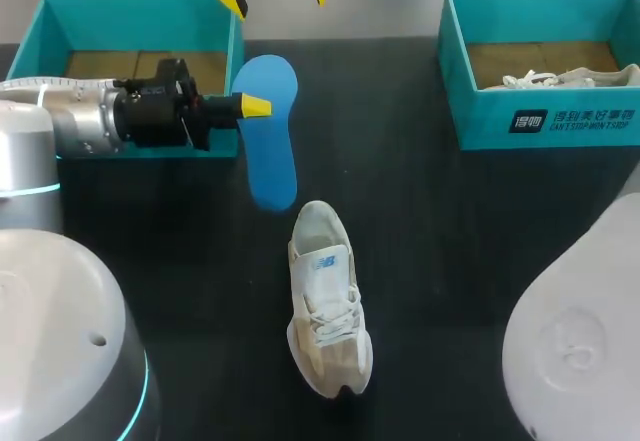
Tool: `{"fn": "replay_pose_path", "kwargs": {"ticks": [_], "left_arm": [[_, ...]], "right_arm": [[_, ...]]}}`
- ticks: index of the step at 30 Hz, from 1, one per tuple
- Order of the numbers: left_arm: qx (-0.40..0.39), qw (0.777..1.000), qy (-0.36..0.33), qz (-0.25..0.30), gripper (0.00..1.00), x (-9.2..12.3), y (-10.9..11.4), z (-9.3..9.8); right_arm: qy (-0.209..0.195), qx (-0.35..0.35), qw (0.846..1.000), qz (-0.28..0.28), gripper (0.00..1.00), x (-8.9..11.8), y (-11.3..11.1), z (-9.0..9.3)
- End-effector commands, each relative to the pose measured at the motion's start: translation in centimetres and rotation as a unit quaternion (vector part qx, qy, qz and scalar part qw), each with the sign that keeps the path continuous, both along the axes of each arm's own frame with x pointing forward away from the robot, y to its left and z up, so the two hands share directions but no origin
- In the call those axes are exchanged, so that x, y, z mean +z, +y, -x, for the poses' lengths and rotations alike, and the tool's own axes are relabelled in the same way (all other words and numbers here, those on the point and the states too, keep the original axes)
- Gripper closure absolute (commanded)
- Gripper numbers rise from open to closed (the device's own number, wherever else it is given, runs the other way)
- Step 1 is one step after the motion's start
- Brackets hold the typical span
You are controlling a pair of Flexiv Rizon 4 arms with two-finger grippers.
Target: Take the shoe out of the shoebox, open the shoe tongue, remove and reinsert the insole, then place the shoe into the shoebox
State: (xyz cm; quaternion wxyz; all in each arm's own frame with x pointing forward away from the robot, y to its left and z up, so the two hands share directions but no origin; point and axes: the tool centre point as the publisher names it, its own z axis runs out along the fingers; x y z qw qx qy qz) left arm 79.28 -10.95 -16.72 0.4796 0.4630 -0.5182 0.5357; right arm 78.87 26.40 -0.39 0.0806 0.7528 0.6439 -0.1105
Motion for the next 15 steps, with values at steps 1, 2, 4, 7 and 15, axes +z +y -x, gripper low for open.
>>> {"fn": "replay_pose_path", "kwargs": {"ticks": [1,2,4,7,15], "left_arm": [[-0.001,1.0,0.0,-0.001,1.0,0.1,0.0,0.0],[-0.001,1.0,0.0,-0.001,1.0,0.1,0.0,0.0],[-0.001,1.0,0.0,-0.001,1.0,0.1,0.0,0.0],[-0.001,1.0,0.0,-0.001,1.0,0.1,0.0,0.0],[-0.001,1.0,0.0,-0.001,1.0,0.1,0.0,0.0]], "right_arm": [[-0.024,-0.02,0.977,-0.209,0.0,-0.2,-2.3,0.0],[-0.025,-0.021,0.976,-0.217,0.0,-0.2,-2.4,0.0],[-0.028,-0.02,0.973,-0.229,0.0,-0.2,-2.5,-0.2],[-0.033,-0.02,0.967,-0.253,0.0,-0.3,-2.5,-0.4],[-0.049,-0.016,0.939,-0.341,0.0,-1.3,-3.3,-0.8]]}}
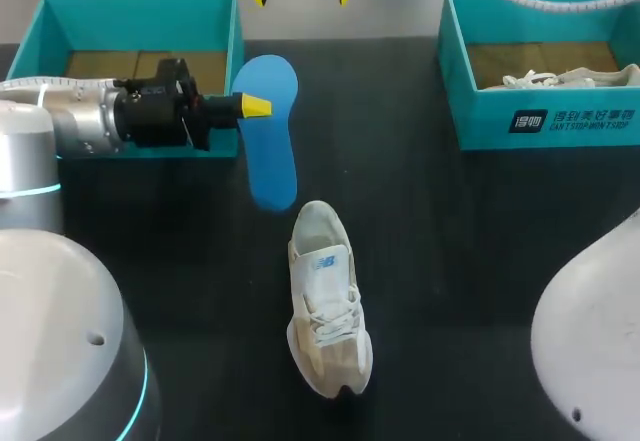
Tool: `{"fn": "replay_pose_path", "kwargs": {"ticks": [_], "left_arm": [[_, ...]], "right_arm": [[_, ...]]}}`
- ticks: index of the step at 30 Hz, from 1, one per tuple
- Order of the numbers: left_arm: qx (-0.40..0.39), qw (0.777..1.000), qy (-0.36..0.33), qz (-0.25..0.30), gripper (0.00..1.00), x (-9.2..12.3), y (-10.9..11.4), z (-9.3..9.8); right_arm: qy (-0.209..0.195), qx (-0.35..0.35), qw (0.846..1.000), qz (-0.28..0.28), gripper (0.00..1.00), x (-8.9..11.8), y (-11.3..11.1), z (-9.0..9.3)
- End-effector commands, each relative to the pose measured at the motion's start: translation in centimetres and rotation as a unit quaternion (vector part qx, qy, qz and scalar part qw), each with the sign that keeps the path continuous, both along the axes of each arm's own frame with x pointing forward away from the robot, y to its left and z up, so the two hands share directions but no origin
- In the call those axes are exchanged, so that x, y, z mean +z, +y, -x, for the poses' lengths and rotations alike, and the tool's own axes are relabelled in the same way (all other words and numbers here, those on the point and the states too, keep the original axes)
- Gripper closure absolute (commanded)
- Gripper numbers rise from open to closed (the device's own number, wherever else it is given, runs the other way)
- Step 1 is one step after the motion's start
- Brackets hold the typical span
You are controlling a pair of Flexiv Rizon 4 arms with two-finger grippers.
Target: Take the shoe out of the shoebox, open the shoe tongue, remove and reinsert the insole, then place the shoe into the shoebox
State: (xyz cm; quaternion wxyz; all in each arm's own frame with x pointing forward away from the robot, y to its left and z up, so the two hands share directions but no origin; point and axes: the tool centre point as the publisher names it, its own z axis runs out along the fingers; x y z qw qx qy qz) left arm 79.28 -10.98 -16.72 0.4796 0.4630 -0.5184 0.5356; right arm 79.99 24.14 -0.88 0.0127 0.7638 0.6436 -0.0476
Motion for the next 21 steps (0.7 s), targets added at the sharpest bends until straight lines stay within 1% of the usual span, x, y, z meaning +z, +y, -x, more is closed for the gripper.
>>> {"fn": "replay_pose_path", "kwargs": {"ticks": [1,5,7,8,10,13,15,18,19,21], "left_arm": [[-0.001,1.0,0.0,-0.001,1.0,0.0,0.1,0.0],[-0.001,1.0,0.0,-0.001,1.0,0.0,0.1,0.0],[-0.001,1.0,0.0,-0.001,1.0,0.0,0.1,0.0],[-0.001,1.0,0.0,-0.001,1.0,0.0,0.1,0.0],[-0.001,1.0,0.0,-0.001,1.0,0.0,0.1,0.0],[-0.001,1.0,0.0,-0.001,1.0,0.0,0.1,0.0],[-0.001,1.0,0.0,-0.001,1.0,0.0,0.1,0.0],[-0.001,1.0,0.0,-0.001,1.0,0.0,0.1,0.0],[-0.001,1.0,0.0,-0.001,1.0,0.0,0.1,0.0],[-0.001,1.0,0.0,-0.001,1.0,0.0,0.1,0.0]], "right_arm": [[-0.047,-0.01,0.963,-0.265,0.0,-0.9,-1.1,0.3],[-0.056,0.005,0.942,-0.331,0.0,-1.2,-1.7,0.3],[-0.062,0.014,0.927,-0.37,0.0,-1.2,-2.0,0.2],[-0.063,0.014,0.923,-0.379,0.0,-1.2,-2.3,0.1],[-0.065,0.019,0.911,-0.407,0.0,-1.3,-2.6,0.1],[-0.065,0.023,0.899,-0.432,0.0,-1.6,-3.0,0.0],[-0.064,0.02,0.897,-0.437,0.0,-1.6,-3.1,0.0],[-0.061,0.023,0.891,-0.449,0.0,-1.8,-3.2,0.0],[-0.062,0.025,0.887,-0.458,0.0,-1.9,-3.2,0.0],[-0.061,0.025,0.884,-0.464,0.0,-2.0,-3.4,0.0]]}}
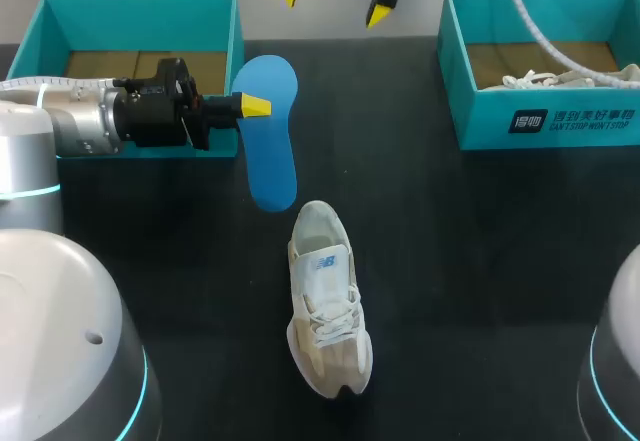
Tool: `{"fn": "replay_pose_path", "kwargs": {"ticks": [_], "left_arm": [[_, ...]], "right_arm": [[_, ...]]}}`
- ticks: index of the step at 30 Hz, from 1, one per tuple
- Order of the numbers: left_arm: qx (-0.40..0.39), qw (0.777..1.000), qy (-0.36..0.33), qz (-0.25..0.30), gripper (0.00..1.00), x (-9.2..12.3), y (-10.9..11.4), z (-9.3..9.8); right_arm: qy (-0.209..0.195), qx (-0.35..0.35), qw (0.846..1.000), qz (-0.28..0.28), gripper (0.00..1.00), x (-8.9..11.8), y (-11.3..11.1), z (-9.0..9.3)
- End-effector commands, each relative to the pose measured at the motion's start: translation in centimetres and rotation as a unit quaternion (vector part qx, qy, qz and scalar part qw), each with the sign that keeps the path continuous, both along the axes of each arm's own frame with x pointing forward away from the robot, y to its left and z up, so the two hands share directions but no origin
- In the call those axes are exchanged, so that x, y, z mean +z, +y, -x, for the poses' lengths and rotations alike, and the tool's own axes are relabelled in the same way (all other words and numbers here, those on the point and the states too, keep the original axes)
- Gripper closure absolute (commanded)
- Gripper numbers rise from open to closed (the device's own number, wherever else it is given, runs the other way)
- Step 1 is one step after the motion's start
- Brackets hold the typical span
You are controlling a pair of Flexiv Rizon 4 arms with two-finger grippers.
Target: Take the shoe out of the shoebox, open the shoe tongue, remove and reinsert the insole, then place the shoe into the shoebox
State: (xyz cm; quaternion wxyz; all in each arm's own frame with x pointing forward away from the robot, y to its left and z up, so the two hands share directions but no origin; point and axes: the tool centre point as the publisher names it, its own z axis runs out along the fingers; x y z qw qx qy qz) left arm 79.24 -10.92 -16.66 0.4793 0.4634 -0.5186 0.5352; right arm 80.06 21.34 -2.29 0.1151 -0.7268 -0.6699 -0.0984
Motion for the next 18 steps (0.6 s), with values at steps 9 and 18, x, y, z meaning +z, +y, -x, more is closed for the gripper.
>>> {"fn": "replay_pose_path", "kwargs": {"ticks": [9,18], "left_arm": [[-0.001,1.0,0.0,-0.001,1.0,0.0,0.0,0.0],[-0.001,1.0,0.0,-0.001,1.0,0.0,0.0,0.0]], "right_arm": [[-0.014,-0.015,0.945,-0.327,0.0,-1.7,-1.3,0.2],[-0.018,-0.02,0.921,-0.389,0.0,-3.6,-1.8,-0.2]]}}
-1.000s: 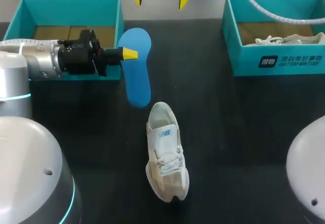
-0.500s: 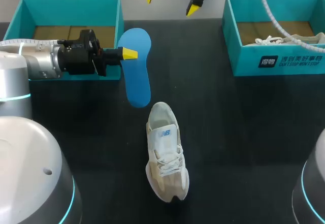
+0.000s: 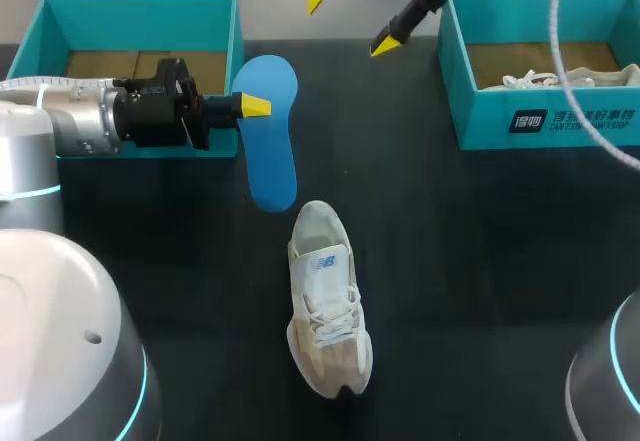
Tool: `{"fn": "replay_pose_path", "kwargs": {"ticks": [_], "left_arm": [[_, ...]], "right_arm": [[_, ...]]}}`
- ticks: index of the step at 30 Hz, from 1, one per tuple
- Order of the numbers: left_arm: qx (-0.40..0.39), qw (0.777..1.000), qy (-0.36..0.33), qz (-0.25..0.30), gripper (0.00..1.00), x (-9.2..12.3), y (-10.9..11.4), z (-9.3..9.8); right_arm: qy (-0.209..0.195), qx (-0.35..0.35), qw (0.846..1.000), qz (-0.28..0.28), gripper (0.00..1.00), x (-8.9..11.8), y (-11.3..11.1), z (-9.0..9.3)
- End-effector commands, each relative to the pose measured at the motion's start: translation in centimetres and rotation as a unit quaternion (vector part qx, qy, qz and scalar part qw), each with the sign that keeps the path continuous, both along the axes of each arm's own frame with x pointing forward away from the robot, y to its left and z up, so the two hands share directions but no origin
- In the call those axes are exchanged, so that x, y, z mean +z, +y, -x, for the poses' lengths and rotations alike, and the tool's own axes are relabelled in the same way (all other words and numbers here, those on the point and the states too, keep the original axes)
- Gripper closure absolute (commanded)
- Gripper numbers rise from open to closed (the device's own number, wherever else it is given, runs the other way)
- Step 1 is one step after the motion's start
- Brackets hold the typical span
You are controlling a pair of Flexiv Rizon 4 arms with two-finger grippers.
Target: Take the shoe out of the shoebox, open the shoe tongue, remove and reinsert the insole, then place the shoe into the shoebox
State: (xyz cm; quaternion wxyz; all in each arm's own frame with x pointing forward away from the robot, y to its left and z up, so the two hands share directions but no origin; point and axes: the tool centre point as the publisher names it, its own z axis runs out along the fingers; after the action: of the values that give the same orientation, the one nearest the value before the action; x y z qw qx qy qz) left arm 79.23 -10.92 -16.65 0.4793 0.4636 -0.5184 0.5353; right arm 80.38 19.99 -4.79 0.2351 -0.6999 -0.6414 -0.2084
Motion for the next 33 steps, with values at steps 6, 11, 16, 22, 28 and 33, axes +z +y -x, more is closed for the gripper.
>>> {"fn": "replay_pose_path", "kwargs": {"ticks": [6,11,16,22,28,33], "left_arm": [[-0.001,1.0,0.0,-0.001,1.0,0.0,0.0,0.0],[-0.001,1.0,0.0,-0.001,1.0,0.0,0.0,0.0],[-0.001,1.0,0.0,-0.001,1.0,0.0,0.0,0.0],[-0.001,1.0,0.0,-0.001,1.0,0.0,0.0,0.0],[-0.001,1.0,0.0,-0.001,1.0,0.0,0.0,0.0],[-0.001,1.0,0.0,-0.001,1.0,0.0,0.0,0.0]], "right_arm": [[-0.014,-0.024,0.965,-0.261,0.0,-2.3,-0.9,-0.1],[-0.017,-0.026,0.958,-0.284,0.0,-2.8,-1.0,-0.3],[-0.018,-0.028,0.954,-0.298,0.0,-3.7,-1.0,-0.4],[-0.017,-0.029,0.953,-0.3,0.0,-4.5,-1.0,-0.5],[-0.021,-0.028,0.951,-0.307,0.0,-4.8,-0.8,-0.5],[-0.02,-0.031,0.948,-0.316,0.0,-5.1,-0.5,-0.4]]}}
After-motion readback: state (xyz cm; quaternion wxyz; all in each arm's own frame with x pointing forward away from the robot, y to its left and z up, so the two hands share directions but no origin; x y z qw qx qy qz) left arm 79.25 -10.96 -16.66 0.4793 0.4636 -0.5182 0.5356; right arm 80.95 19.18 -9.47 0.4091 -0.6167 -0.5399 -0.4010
